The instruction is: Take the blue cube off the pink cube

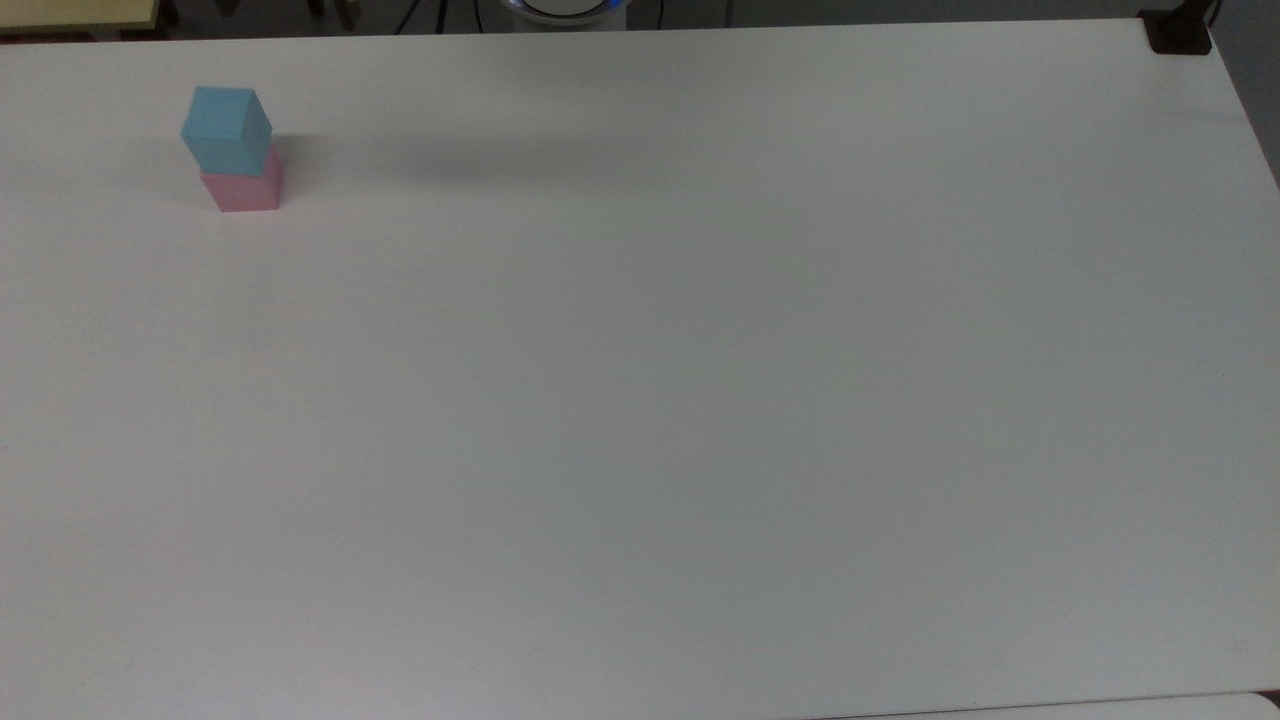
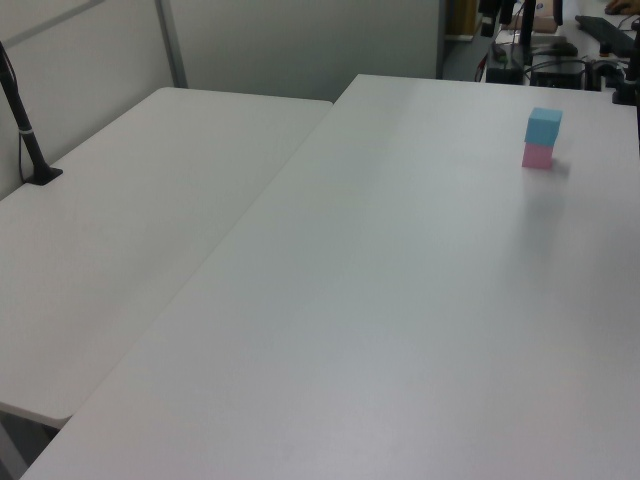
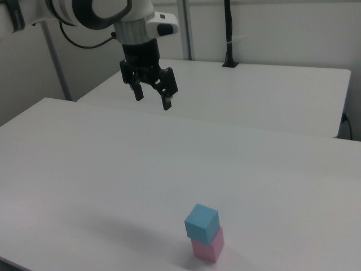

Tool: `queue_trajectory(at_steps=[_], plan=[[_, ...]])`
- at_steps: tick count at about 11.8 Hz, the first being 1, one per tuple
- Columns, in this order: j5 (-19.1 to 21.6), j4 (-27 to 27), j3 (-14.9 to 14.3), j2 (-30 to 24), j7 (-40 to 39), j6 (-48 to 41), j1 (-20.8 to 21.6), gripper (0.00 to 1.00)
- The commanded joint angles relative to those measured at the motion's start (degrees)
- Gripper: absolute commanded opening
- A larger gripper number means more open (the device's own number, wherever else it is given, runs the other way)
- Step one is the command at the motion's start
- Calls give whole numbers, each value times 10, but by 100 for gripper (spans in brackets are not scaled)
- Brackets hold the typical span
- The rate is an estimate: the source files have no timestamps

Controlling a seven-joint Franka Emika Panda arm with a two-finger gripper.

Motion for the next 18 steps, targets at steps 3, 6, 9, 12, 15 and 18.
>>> queue_trajectory(at_steps=[3,6,9,12,15,18], plan=[[-94,-52,-7,-7,-138,-3,-14,100],[-143,-104,-7,-6,-146,18,-35,100],[-137,-172,-7,0,-131,79,-71,95],[-136,-216,-8,15,-88,153,-93,100],[-137,-232,-12,32,-86,187,-106,100],[-137,-245,-14,53,-83,212,-116,100]])
